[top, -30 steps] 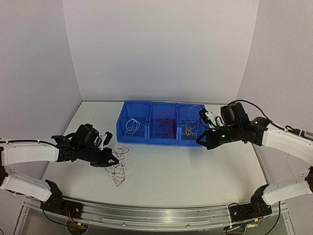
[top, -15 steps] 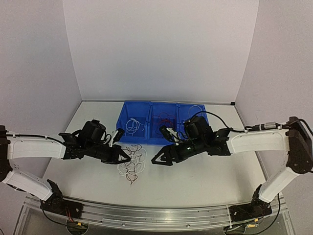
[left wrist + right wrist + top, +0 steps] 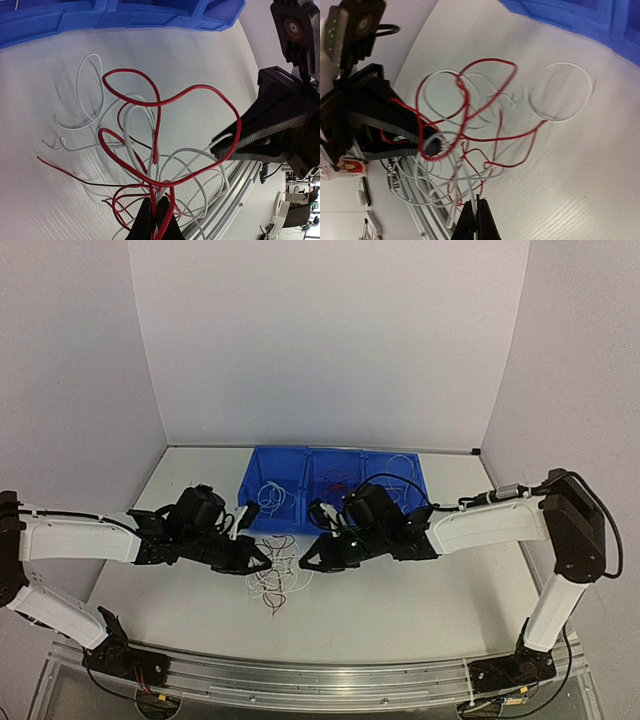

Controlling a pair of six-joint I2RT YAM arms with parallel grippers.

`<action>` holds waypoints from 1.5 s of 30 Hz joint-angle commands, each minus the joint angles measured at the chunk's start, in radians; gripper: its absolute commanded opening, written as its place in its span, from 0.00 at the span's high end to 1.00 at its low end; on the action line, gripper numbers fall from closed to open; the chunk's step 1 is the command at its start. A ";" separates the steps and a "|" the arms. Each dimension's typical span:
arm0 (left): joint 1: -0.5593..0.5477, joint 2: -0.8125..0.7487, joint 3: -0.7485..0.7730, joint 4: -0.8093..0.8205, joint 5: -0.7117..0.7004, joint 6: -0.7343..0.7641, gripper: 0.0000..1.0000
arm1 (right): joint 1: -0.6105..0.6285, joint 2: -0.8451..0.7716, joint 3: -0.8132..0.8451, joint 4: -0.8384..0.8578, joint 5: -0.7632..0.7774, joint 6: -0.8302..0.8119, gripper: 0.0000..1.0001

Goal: Untangle the cables

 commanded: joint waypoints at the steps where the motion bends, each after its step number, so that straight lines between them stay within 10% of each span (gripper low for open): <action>1: -0.002 -0.038 0.055 -0.174 -0.227 -0.064 0.83 | 0.001 -0.169 -0.050 -0.328 0.520 -0.012 1.00; 4: 0.001 -0.067 0.048 -0.296 -0.389 -0.138 0.66 | -0.007 -0.265 -0.091 -0.518 0.846 -0.030 1.00; 8: 0.009 -0.109 0.018 -0.434 -0.511 -0.230 0.78 | -0.042 -0.435 -0.173 -0.644 0.993 -0.049 1.00; 23: 0.017 -0.051 0.034 -0.182 -0.337 -0.088 0.00 | -0.062 -0.678 -0.016 -0.616 0.547 -0.331 1.00; 35: 0.016 -0.014 0.028 -0.142 -0.283 -0.084 0.00 | -0.062 -0.131 0.539 -0.494 0.373 -0.401 1.00; 45: 0.014 -0.060 -0.032 -0.097 -0.233 -0.116 0.01 | -0.065 0.435 1.113 -0.476 0.623 -0.527 1.00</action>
